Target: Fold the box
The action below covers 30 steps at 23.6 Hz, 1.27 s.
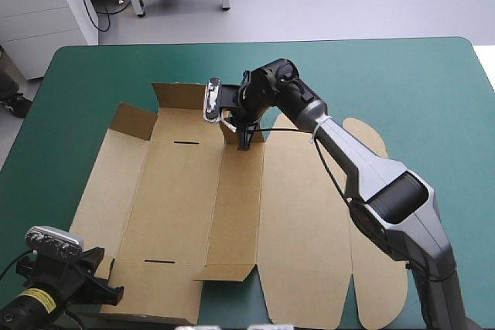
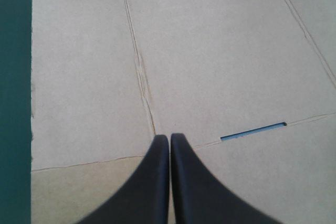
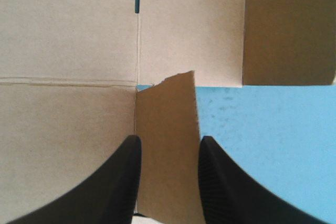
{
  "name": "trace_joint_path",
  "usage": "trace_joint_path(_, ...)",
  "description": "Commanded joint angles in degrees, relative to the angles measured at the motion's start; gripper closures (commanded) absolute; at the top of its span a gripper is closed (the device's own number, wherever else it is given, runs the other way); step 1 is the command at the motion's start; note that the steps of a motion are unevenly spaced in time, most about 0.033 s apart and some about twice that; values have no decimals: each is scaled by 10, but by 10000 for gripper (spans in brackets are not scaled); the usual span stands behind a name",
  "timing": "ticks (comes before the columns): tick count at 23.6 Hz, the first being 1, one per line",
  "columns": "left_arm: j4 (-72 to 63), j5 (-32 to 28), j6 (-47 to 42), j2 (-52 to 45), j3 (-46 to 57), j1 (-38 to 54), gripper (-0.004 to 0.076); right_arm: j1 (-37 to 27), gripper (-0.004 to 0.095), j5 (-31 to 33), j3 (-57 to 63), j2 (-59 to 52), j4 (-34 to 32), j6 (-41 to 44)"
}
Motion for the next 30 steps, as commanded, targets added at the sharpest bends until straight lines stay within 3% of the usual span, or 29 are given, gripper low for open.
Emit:
trace_joint_path(1,-3,-35,1,7,-15,-1,731,-1,549,-12,-21,-62,-31,31)
trace_joint_path(10,-3,-36,1,7,-15,-1,731,-33,554,26,-21,-144,-170,217)
trace_joint_path(13,-1,-36,1,7,-15,-1,731,-84,622,99,-20,-186,-134,252)
trace_joint_path(19,0,-36,1,7,-15,-1,731,-202,833,104,20,-283,-58,323)
trace_joint_path(21,0,-36,1,7,-15,-1,731,-247,889,104,72,-332,-59,361)
trace_joint_path(25,0,-36,1,7,-15,-1,731,-322,897,99,252,-450,-58,385)
trace_joint_path(30,0,-36,1,7,-15,-1,731,-406,909,19,515,-641,-53,437)
